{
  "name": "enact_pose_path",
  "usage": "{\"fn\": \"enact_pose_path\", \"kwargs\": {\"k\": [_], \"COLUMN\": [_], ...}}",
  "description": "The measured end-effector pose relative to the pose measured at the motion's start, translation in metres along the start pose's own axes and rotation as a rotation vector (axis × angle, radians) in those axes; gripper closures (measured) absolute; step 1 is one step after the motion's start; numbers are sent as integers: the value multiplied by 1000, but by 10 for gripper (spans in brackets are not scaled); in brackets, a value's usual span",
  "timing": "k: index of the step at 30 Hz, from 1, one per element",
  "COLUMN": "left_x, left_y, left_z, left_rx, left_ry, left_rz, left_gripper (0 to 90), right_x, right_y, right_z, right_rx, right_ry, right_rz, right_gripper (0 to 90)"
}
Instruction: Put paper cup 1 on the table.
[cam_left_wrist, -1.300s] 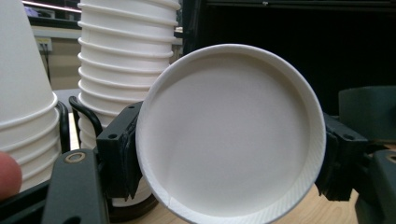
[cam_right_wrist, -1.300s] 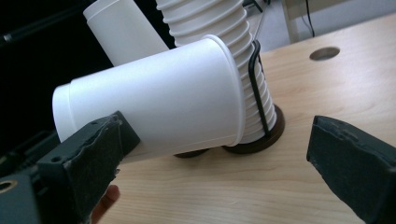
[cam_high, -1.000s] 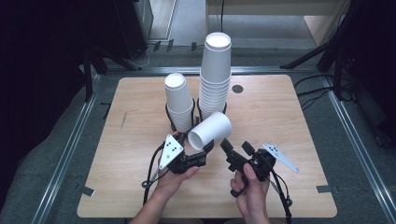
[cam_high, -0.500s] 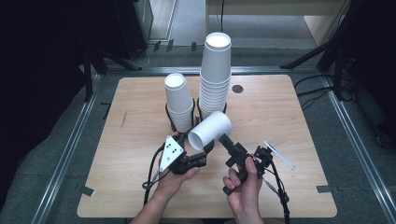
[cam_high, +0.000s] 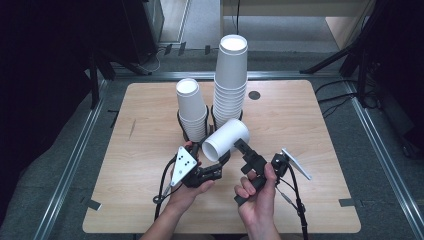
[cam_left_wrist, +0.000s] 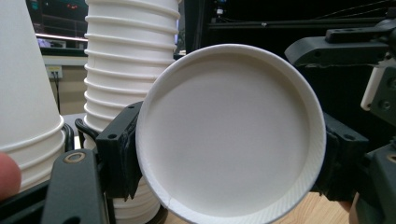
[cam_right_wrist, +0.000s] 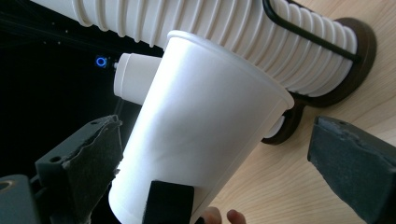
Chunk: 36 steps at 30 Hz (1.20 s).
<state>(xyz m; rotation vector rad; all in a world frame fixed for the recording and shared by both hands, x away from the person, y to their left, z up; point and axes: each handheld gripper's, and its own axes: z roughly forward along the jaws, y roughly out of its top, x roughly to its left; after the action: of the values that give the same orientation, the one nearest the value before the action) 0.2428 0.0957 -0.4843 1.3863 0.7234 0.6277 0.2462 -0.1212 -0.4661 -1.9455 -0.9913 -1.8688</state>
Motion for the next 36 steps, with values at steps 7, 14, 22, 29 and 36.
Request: {"fn": "enact_pose_path", "kwargs": {"k": [7,14,22,29,36], "left_x": [0,0,-2,-4,-4], "left_y": [0,-1,-3,-2,-2], "left_z": [0,-1,-1,-1,-1], "left_rx": [-6,-5,-8,-17,-17], "left_ry": [-2,3,3,0,0], "left_rz": [6,19,30,40,46], "left_gripper": [243,243,242,242,242], "right_x": [-3,-4,-1,-1,-4], "right_y": [1,4,4,6,5], "right_z": [6,13,19,26,35], "right_rx": [18,44,58,64,92], "right_ry": [12,35,57,59,55], "right_rz": [63,158,218,248,277], "right_gripper": [33,33,26,19,13]}}
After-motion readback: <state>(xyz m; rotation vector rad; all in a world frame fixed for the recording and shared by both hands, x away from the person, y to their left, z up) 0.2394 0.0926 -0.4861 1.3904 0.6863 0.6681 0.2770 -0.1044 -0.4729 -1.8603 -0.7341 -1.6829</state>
